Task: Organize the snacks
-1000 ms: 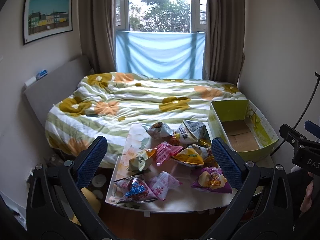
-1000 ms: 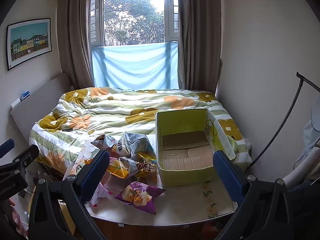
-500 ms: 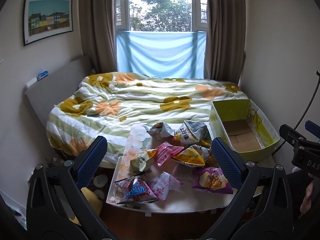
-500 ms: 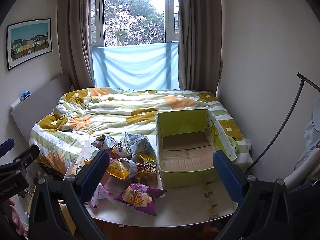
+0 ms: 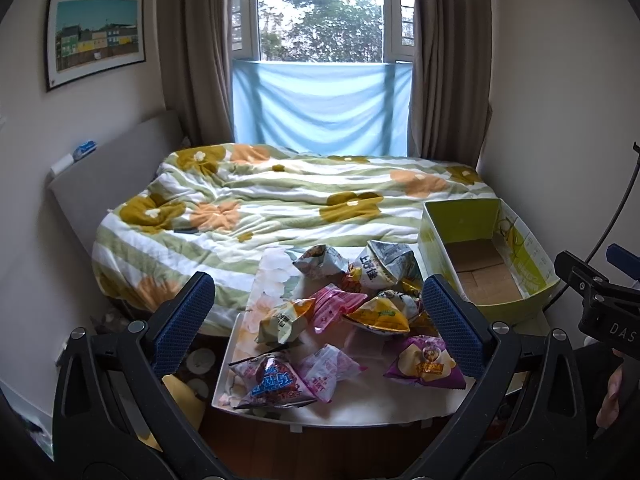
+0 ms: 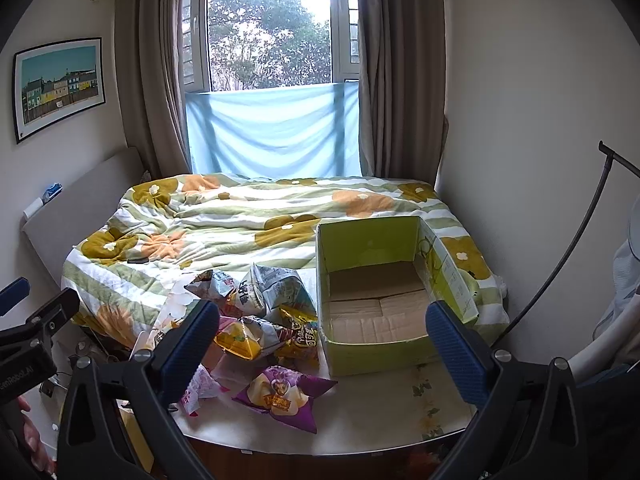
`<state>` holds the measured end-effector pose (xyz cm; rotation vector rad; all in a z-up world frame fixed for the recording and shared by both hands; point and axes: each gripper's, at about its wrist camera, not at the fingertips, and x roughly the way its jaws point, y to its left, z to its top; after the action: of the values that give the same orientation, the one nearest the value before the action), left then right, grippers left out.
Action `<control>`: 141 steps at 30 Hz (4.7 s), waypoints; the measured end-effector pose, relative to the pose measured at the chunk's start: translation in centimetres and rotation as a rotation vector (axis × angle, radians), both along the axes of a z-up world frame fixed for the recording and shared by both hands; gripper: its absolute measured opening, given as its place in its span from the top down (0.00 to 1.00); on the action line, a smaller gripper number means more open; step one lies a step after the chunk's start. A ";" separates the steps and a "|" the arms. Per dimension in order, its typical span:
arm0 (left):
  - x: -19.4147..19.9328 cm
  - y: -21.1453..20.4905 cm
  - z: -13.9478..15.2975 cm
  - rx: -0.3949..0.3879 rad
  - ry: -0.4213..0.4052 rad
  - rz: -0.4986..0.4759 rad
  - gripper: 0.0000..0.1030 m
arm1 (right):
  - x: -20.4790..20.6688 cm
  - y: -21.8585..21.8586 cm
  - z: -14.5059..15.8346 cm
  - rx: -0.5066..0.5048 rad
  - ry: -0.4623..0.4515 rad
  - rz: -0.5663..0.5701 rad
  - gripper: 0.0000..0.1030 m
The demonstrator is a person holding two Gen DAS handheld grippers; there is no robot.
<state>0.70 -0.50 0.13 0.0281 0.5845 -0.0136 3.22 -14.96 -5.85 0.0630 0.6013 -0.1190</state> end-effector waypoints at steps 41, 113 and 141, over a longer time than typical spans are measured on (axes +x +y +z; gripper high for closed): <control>0.4 1.0 -0.9 -0.028 0.058 0.007 0.00 | -0.4 0.9 -1.2 0.020 0.029 0.003 0.00; 14.9 0.6 -29.5 0.220 0.585 -0.330 0.57 | 10.9 0.3 -27.3 0.514 0.518 0.102 0.41; 14.0 0.5 -17.1 -0.073 0.402 -0.357 0.65 | 5.8 -1.1 -14.7 0.389 0.321 0.094 0.54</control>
<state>14.65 0.01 -16.94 0.0590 0.9741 -0.3946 9.04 -16.06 -20.58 0.3977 0.9412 0.0825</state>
